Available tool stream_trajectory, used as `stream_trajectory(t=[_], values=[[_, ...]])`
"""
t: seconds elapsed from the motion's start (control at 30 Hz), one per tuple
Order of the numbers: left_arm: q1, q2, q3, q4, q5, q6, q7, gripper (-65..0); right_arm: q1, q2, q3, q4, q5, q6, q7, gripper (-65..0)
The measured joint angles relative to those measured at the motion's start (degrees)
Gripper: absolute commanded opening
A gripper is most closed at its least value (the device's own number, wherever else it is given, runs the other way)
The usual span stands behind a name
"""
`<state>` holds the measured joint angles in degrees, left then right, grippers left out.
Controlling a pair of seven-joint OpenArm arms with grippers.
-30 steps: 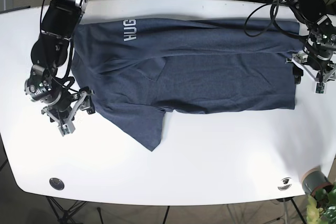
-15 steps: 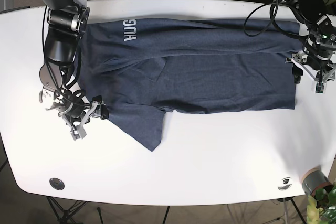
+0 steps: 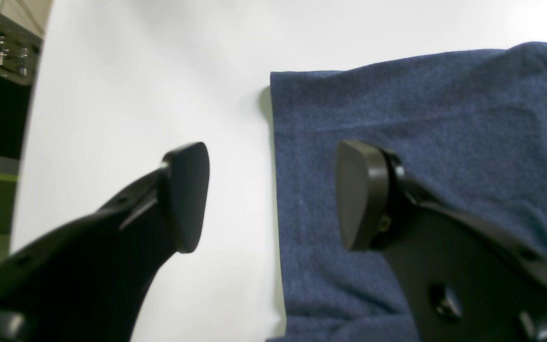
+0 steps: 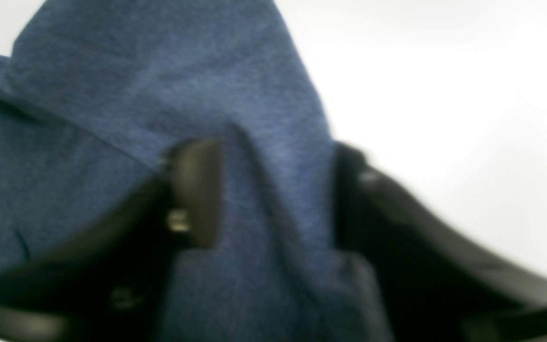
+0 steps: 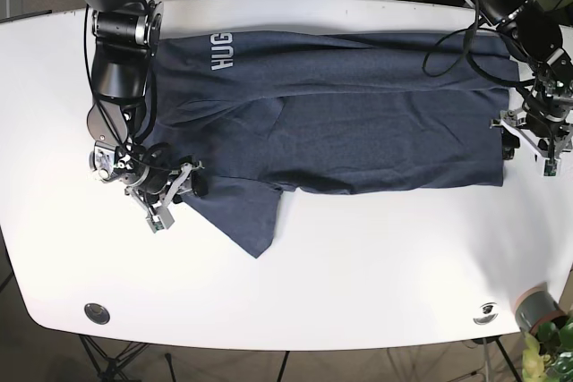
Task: Fold the T-shirt properly
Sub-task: 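Release the edge and grasp the shirt's hem side with both grippers, then fold the grasped hem side over toward the collar with both grippers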
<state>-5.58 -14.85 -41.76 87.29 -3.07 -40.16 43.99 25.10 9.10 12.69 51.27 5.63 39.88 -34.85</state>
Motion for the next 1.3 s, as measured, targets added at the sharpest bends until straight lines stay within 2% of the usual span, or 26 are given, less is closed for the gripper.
stream_trajectory(t=[0.07,0.1,0.13,0.2,0.33,0.57,0.83,0.87,0.93,1.03,1.13,1.3], values=[[-2.2,-1.1,0.9,-4.2,0.8,0.3,0.2,-24.6,-0.2,0.0,0.0,0.0,0.1,-0.02,0.3,-55.6],[-3.6,-2.1,1.7,-7.1,0.4,0.2,0.2,-21.9,-0.3,0.0,-0.1,0.0,0.1,-0.04,0.2,-59.5],[-5.3,-3.1,2.6,-10.0,0.3,1.0,0.2,-18.9,-0.3,-0.1,-0.3,0.0,0.2,0.02,0.2,-60.4],[-8.2,-4.3,3.9,-15.4,-0.5,5.7,-1.2,-15.0,-0.2,-0.2,-0.3,-0.1,0.1,0.0,0.2,-60.2],[-11.3,-5.4,6.0,-23.8,0.0,10.1,-7.8,-13.1,-0.3,-0.2,-0.3,-0.1,0.1,0.02,0.2,-60.2],[-17.2,-6.3,10.9,-39.4,0.1,10.9,-13.8,-13.1,-0.3,-0.2,-0.3,-0.1,0.2,0.02,0.2,-60.2],[-18.7,-6.5,16.0,-44.8,-0.4,10.8,-16.8,-13.3,-0.3,-0.2,-0.2,-0.1,0.3,0.02,0.1,-60.6],[-18.8,-6.6,16.7,-44.8,-0.4,10.8,-16.8,-14.4,-0.3,-0.2,-0.2,-0.1,0.3,0.02,0.1,-60.7],[-18.8,-6.6,18.1,-44.8,-0.4,10.8,-16.9,-22.1,-0.3,-0.2,-0.2,-0.1,0.3,0.02,0.1,-60.7],[-18.7,-6.6,18.7,-44.8,-0.7,10.8,-17.0,-46.7,-0.3,-0.2,-0.2,-0.1,0.3,0.02,0.1,-60.9],[-18.5,-6.6,18.7,-44.8,-0.7,10.8,-17.1,-64.9,-0.3,-0.2,-0.2,-0.1,0.3,0.02,0.1,-62.6],[-18.5,-6.4,18.8,-44.5,-0.8,10.5,-17.0,-65.0,-0.1,-0.2,-0.2,-0.1,0.3,0.02,-0.3,-63.1]])
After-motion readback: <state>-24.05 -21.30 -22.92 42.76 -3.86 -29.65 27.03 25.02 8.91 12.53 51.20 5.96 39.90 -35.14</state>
